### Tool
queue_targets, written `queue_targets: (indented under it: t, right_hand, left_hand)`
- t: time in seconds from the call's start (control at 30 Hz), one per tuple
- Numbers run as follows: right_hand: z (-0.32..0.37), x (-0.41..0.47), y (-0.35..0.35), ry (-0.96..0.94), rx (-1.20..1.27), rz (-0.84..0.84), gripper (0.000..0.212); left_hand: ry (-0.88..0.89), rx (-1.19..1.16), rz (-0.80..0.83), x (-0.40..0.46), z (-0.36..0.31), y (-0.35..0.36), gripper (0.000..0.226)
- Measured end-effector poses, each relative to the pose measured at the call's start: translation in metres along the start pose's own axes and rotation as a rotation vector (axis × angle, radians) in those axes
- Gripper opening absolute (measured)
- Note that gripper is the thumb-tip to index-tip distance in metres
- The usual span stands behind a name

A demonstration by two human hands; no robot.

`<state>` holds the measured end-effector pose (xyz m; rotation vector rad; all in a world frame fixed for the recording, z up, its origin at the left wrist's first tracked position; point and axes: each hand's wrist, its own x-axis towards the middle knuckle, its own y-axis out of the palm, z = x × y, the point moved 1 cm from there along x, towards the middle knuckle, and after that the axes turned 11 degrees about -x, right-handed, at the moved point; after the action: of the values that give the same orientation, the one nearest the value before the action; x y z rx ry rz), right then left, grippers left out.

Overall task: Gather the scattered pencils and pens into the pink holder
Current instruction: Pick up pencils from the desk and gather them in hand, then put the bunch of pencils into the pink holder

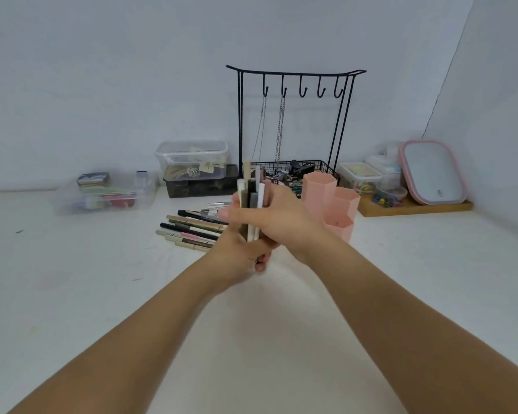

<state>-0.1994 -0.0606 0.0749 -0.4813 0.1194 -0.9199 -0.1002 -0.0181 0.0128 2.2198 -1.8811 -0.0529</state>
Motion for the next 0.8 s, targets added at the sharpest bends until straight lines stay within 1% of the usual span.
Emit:
queue_targets:
  t: [0.03, 0.1, 0.23, 0.3, 0.33, 0.37, 0.43, 0.5, 0.57, 0.63, 0.7, 0.8]
  right_hand:
    - [-0.002, 0.002, 0.005, 0.016, 0.029, -0.043, 0.026]
    - [-0.007, 0.004, 0.012, 0.034, 0.044, -0.116, 0.014]
    - [-0.014, -0.003, 0.005, -0.002, 0.025, -0.266, 0.014]
    - [-0.02, -0.003, -0.009, -0.016, 0.016, -0.35, 0.011]
    - [-0.025, -0.003, -0.017, -0.02, 0.004, -0.381, 0.012]
    - [-0.031, -0.002, -0.023, -0.017, -0.01, -0.39, 0.013]
    - [-0.044, -0.006, -0.026, 0.004, -0.053, -0.346, 0.011]
    - [-0.054, -0.014, -0.02, 0.026, -0.026, -0.274, 0.006]
    - [-0.057, -0.015, -0.021, 0.048, 0.03, -0.281, 0.009]
    - [-0.052, -0.005, -0.037, 0.049, 0.12, -0.385, 0.012]
    - [-0.04, 0.008, -0.065, 0.039, 0.317, -0.5, 0.01]
    - [-0.023, 0.019, -0.11, -0.005, 0.433, -0.629, 0.01]
  left_hand:
    - [-0.002, 0.014, -0.012, 0.0, 0.001, 0.001, 0.021]
    - [-0.01, 0.048, -0.024, 0.0, 0.005, 0.0, 0.024]
    - [0.006, 0.049, 0.037, 0.002, 0.01, 0.003, 0.031]
    - [0.047, 0.084, 0.047, 0.003, 0.009, 0.0, 0.041]
    - [0.062, 0.086, 0.025, 0.004, 0.006, -0.004, 0.048]
    - [0.072, 0.075, -0.009, 0.005, 0.003, -0.008, 0.053]
    - [0.096, 0.041, -0.059, 0.006, -0.003, -0.015, 0.059]
    - [0.109, 0.015, -0.079, 0.007, -0.005, -0.017, 0.058]
    - [0.12, -0.033, -0.086, 0.006, -0.004, -0.018, 0.054]
    - [0.114, -0.055, -0.122, 0.006, -0.004, -0.02, 0.045]
    - [0.15, -0.067, -0.167, 0.006, -0.006, -0.025, 0.033]
    - [0.158, -0.091, -0.237, 0.008, -0.007, -0.026, 0.033]
